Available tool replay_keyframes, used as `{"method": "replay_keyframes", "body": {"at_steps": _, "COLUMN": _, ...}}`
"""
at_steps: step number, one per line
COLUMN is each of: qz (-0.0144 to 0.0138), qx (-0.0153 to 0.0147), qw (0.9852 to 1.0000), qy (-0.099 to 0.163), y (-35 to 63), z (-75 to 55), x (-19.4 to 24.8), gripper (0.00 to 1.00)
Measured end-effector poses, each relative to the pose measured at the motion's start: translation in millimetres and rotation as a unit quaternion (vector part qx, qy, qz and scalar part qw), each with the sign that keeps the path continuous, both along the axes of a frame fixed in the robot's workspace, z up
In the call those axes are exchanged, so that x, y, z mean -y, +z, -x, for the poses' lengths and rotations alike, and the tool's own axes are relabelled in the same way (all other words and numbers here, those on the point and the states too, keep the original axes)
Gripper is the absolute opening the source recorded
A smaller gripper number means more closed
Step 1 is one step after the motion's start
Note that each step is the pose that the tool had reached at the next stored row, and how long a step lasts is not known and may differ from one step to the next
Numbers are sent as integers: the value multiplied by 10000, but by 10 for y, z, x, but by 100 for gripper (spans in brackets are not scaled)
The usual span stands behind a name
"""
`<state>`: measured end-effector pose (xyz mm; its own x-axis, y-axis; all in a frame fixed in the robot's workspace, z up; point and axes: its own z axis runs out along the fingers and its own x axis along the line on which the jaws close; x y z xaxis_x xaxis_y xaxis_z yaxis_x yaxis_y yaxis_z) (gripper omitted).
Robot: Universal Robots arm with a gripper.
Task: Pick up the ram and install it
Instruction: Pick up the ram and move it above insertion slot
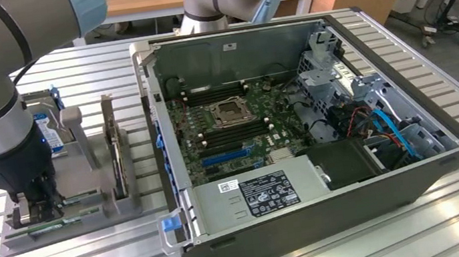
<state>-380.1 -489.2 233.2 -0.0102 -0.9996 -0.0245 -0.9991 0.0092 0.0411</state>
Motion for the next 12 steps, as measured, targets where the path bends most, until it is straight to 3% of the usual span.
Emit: {"method": "replay_keyframes", "body": {"at_steps": 12, "qz": -2, "qx": 3, "qw": 10000, "qy": 0, "y": -22, "z": 1, "x": 44, "gripper": 31}}
